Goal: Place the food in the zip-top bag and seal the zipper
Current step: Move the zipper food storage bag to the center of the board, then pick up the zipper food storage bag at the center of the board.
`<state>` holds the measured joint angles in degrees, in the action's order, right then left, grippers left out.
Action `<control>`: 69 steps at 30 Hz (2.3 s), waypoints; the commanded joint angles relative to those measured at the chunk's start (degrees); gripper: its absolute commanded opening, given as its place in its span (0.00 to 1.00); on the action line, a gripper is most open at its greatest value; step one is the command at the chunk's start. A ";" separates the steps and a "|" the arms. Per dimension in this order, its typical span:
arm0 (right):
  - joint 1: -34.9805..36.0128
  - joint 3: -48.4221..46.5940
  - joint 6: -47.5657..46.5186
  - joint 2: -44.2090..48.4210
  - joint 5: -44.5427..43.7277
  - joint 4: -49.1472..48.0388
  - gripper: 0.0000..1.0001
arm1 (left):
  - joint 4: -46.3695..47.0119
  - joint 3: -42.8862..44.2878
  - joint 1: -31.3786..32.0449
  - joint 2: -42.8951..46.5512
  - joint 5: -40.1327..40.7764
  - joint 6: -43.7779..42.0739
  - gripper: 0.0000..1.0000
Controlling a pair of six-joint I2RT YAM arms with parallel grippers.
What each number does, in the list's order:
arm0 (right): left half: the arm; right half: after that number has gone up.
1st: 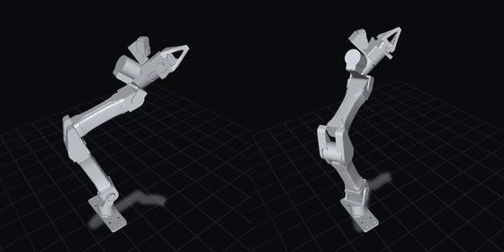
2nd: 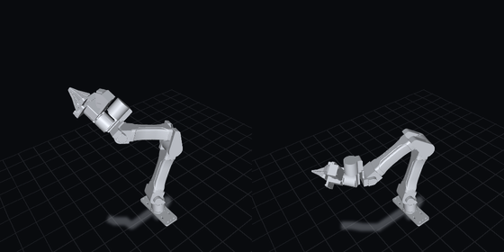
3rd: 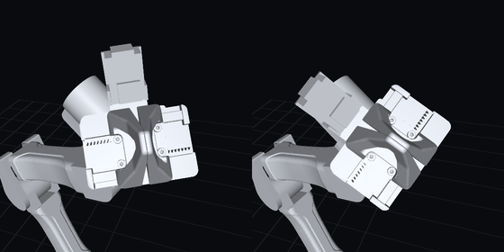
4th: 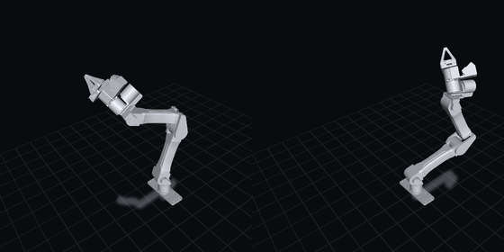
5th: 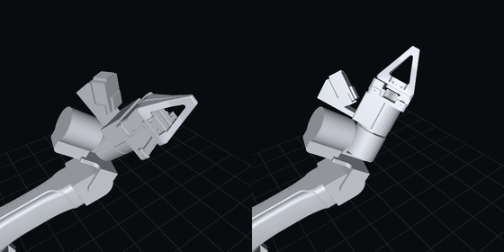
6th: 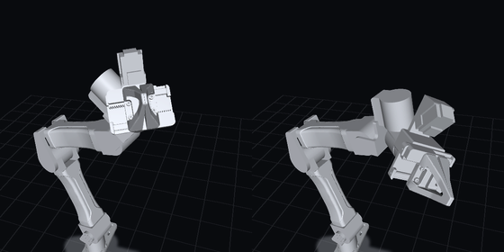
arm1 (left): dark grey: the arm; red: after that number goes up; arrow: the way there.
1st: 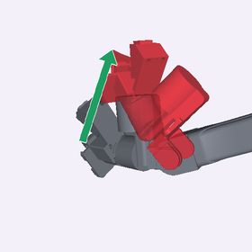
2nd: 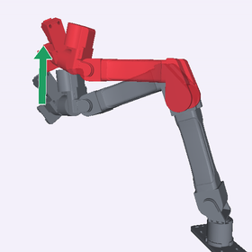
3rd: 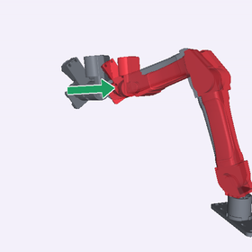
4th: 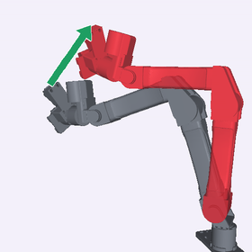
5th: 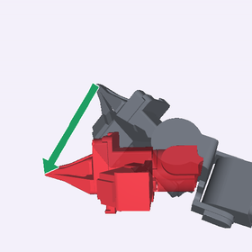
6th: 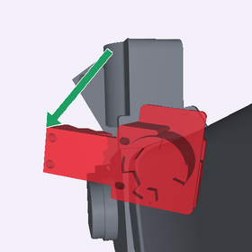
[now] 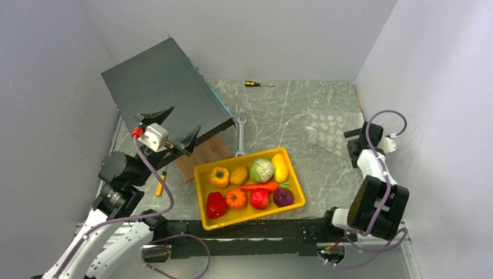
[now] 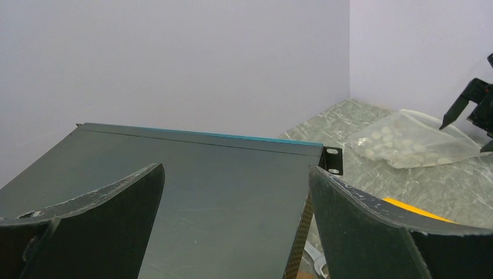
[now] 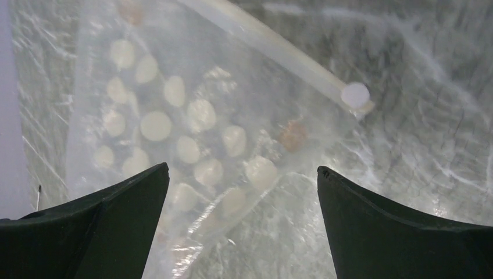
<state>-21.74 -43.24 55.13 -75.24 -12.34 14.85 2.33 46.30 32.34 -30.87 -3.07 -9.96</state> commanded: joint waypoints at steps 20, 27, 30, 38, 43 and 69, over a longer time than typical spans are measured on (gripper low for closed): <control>17.34 4.89 0.53 -6.15 20.25 -17.13 0.14 | 1.59 -0.02 0.41 -1.86 -0.25 -0.94 0.99; 21.55 1.30 -8.75 -2.25 20.23 -14.35 0.72 | 1.67 -0.36 0.82 -2.02 0.93 -1.57 0.99; 21.07 -0.71 -14.50 -0.62 13.56 -10.58 0.80 | 1.56 -0.30 1.01 -2.35 0.62 -1.50 0.99; 13.43 -7.20 -22.37 -10.61 19.03 -17.35 0.74 | 0.77 -0.01 2.20 -3.42 0.99 -1.93 0.99; 10.70 -13.58 -26.18 -20.74 26.96 -16.37 0.70 | 0.03 0.35 3.55 -3.90 1.66 -2.94 0.99; 11.45 -9.21 -20.17 -31.36 50.04 -40.45 0.43 | -0.08 0.43 4.22 -5.40 0.63 -2.79 0.99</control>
<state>-11.07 -52.77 36.56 -107.81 37.60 -22.94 1.34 46.17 35.83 -35.33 -2.11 -12.78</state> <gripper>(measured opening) 0.389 0.988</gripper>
